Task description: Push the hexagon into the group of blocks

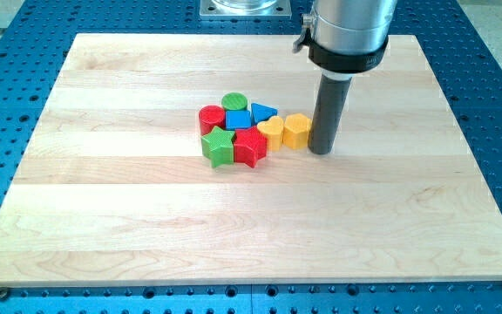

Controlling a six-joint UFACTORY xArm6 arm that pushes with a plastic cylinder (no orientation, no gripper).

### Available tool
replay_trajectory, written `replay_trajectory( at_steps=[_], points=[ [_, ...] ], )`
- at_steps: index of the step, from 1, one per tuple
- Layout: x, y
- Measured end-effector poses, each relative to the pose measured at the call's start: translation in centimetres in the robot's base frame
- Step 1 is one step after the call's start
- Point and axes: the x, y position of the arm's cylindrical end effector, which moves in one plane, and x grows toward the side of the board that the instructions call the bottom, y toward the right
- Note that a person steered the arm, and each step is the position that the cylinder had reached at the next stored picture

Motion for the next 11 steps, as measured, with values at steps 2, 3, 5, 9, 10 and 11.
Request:
replay_trajectory(
  at_steps=[2,3,5,9,10,11],
  points=[
    [1.1,-0.1],
    [-2.1,-0.1],
    [-4.2,-1.0],
    [-4.0,-3.8],
    [-3.1,-3.0],
    [-3.1,-2.7]
  ],
)
